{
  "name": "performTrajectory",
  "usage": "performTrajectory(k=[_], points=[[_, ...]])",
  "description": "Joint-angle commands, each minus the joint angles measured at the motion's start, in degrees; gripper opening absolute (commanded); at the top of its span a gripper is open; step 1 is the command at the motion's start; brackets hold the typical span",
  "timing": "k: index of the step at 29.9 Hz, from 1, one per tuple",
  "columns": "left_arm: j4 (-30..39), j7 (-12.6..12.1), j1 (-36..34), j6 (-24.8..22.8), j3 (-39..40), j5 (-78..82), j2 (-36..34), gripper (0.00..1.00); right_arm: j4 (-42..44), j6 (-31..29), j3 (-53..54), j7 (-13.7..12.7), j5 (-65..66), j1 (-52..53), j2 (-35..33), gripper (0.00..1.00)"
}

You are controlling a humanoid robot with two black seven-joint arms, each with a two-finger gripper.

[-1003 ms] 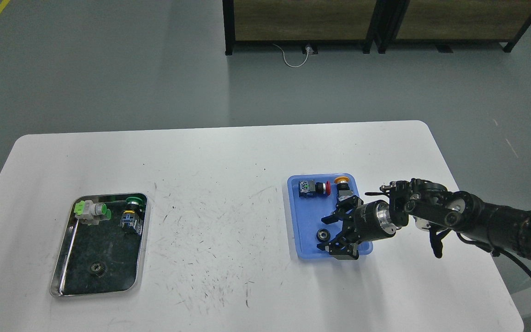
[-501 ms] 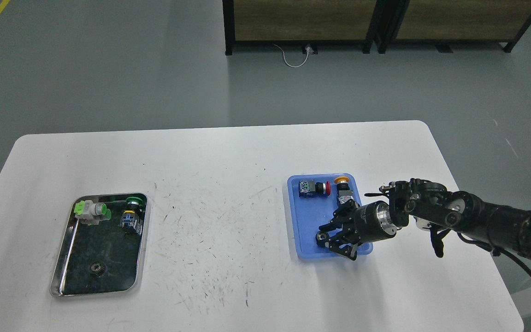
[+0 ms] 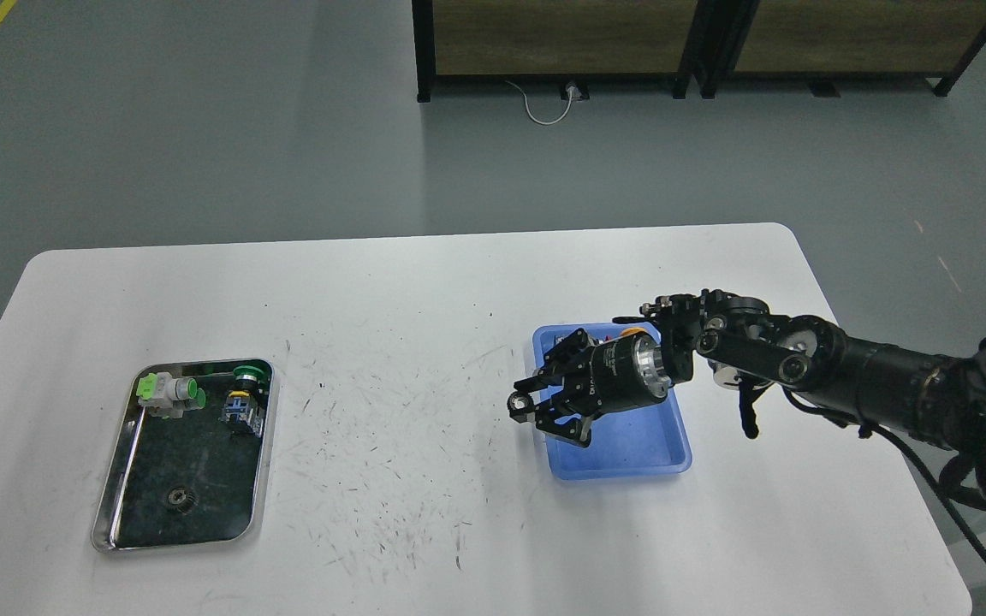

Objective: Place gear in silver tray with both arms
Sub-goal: 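Carry the second gear toward the silver tray and release it on the table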

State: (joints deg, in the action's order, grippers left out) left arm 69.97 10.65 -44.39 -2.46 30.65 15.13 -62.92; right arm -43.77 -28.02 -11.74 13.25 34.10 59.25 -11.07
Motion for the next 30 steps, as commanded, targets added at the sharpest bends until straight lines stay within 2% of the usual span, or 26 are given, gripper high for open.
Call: performTrajectory(k=[1,8,16,23,28,30], points=[[0.2,0.0,-0.1,0.1,-0.3,0.1,0.1,0.97,2.4,0.0,-3.2,0.1,0.0,0.5,6.0,0.31],[0.7,0.0,-0.4,0.2,-0.5,0.1,0.1,0.98,4.6,0.0,-5.8,0.1,0.2,0.5,11.1,0.32],[0.8,0.0,-0.4,0.1,-0.9,0.1,-0.1,0.97,7.3,0.0,-8.8,0.5,0.3,0.5,11.1,0.33],[1.0,0.0,-0.4,0.0,-0.9,0.0,-0.5,0.98,10.3,0.0,-8.9,2.9,0.1,1.3,11.1,0.33],[1.0,0.0,-0.7,0.0,-0.9,0.1,-0.5,0.98,10.5,0.0,-8.4,6.3,-2.4,1.2,11.1,0.33],[1.0,0.0,-0.7,0.0,-0.9,0.1,-0.5,0.98,10.6,0.0,-8.2,6.4,-4.3,1.2,11.1,0.33]])
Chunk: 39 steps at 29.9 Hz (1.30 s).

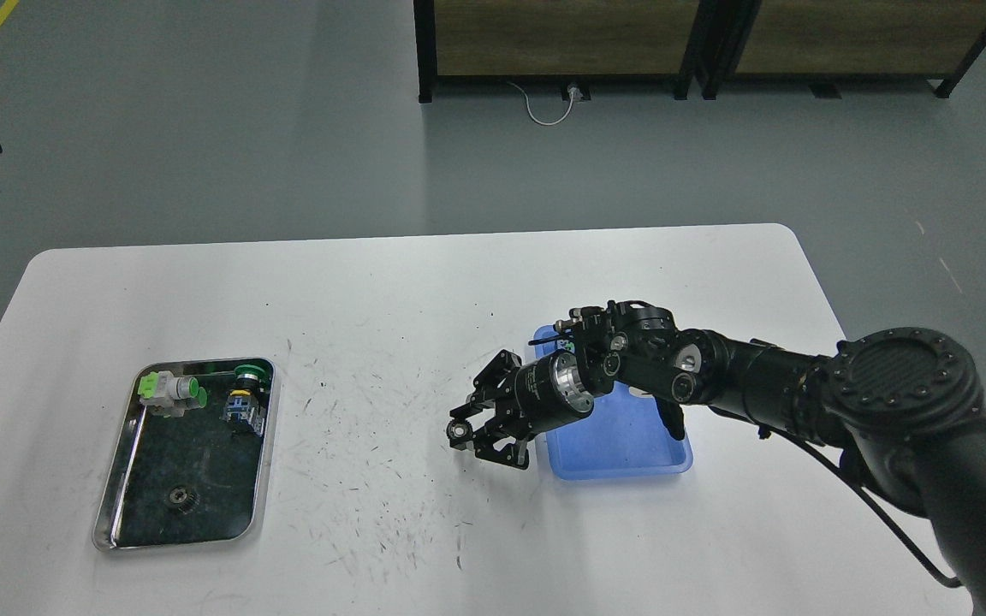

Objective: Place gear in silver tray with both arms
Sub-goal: 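Carry the second gear toward the silver tray and release it on the table, then raise the right arm away and bring the left gripper to the gear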

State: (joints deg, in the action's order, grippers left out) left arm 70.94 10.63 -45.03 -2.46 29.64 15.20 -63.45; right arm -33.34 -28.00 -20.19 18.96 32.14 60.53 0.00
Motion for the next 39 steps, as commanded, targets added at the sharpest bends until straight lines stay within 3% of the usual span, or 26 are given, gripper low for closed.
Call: performTrajectory(k=[1,22,25,29,35,39], points=[[0.0,0.0,-0.1,0.0,0.1,0.0,0.0,0.98,0.5,0.0,0.2,0.7,-2.6,-0.1,0.0,0.34],[0.0,0.0,-0.1,0.0,0.1,0.0,-1.1,0.98,1.7,0.0,0.2,0.8,-5.1,-0.1,0.0,0.41],[0.0,0.0,-0.1,0.0,0.1,0.0,-1.2,0.98,2.4,0.0,0.3,0.7,-5.2,-0.1,0.0,0.54],[0.0,0.1,0.1,-0.2,0.0,-0.1,-1.0,0.98,4.2,0.0,0.9,-0.1,-6.7,0.2,0.0,0.88],[0.2,0.8,-0.1,-2.2,0.0,-0.1,0.2,0.98,10.4,0.0,3.4,-1.8,-7.1,0.7,0.0,0.94],[0.2,1.1,0.2,-2.6,-1.0,0.6,4.5,0.98,14.2,0.0,12.5,-2.2,-7.1,2.0,0.0,0.95]])
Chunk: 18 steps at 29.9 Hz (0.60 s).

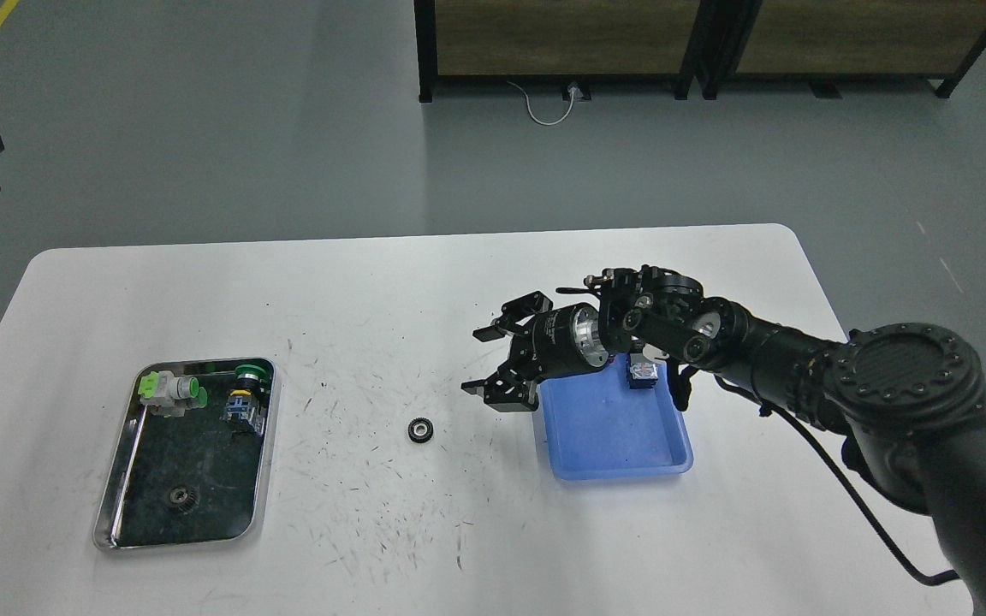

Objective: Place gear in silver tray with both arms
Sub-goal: 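Raise the right arm away and bring the left gripper to the gear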

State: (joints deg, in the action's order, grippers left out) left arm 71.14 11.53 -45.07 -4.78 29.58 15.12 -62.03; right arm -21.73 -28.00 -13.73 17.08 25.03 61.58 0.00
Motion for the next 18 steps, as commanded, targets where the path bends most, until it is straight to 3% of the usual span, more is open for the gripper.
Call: performTrajectory(k=[1,13,18], points=[[0.2,0.2,0.2,-0.2,-1.9,1.9,4.8,0.98,3.3,0.0,7.7,-0.4,0.0,1.3,0.0,0.95],[-0.2,0.2,6.0,5.0,-7.4,19.7,29.0,0.98,9.4,0.0,16.9,-0.5,-0.1,9.9,-9.7,0.96],[-1.3,0.2,11.2,6.0,-8.2,23.0,34.2,0.98,10.4,0.0,17.2,-0.4,-0.1,11.5,-11.4,0.96]])
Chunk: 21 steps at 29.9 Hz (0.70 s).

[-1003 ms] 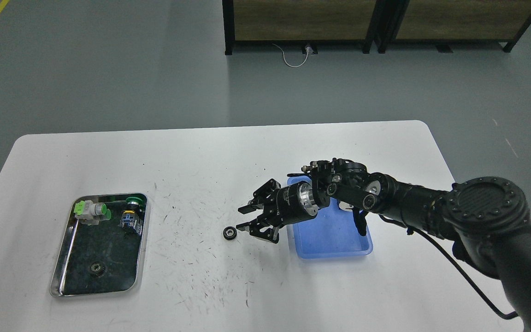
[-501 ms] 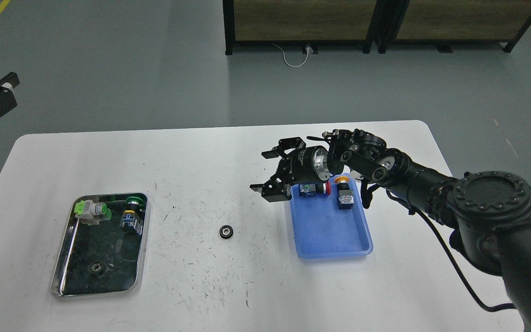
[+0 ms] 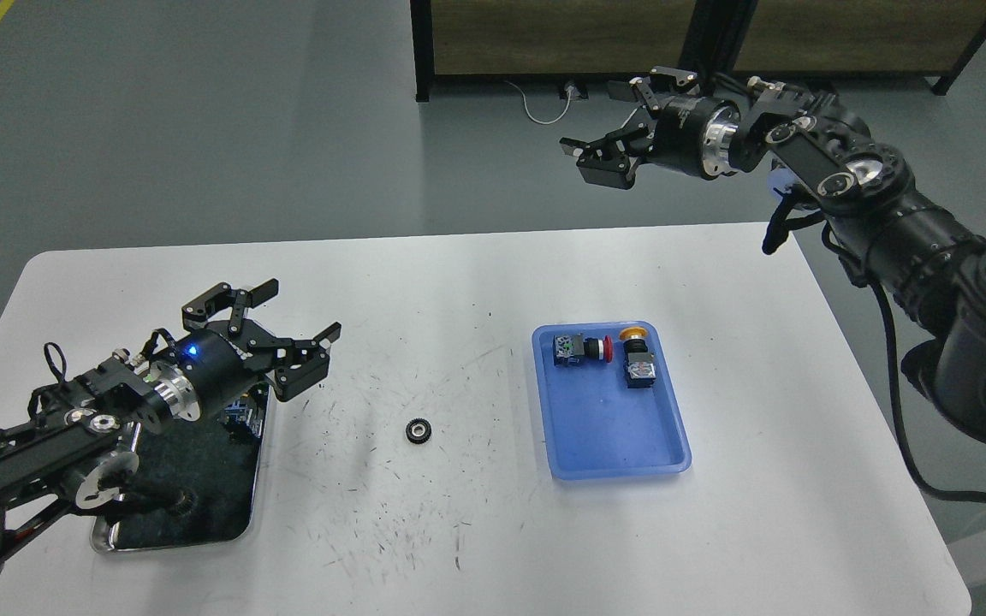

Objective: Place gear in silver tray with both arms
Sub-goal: 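Raise the right arm away and bring the left gripper to the gear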

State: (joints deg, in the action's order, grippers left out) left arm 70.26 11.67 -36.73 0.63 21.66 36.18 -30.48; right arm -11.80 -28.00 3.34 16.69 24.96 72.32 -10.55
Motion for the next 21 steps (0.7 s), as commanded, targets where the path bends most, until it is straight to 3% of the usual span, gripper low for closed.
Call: performTrajectory(k=[1,9,21], points=[[-0.4,0.0,3.8,0.9,-0.3,2.6,3.3,0.98,0.6,0.0,0.1,0.0,0.0,0.9,-0.9,0.96],[-4.7,0.2,8.9,3.1,-0.4,8.5,11.2,0.98,1.4,0.8,0.1,-0.1,0.0,1.2,-0.3,0.96],[-14.7,0.5,7.6,6.0,-3.9,9.2,20.5,0.98,2.2,0.9,0.1,-0.1,0.1,1.2,-0.2,0.96]])
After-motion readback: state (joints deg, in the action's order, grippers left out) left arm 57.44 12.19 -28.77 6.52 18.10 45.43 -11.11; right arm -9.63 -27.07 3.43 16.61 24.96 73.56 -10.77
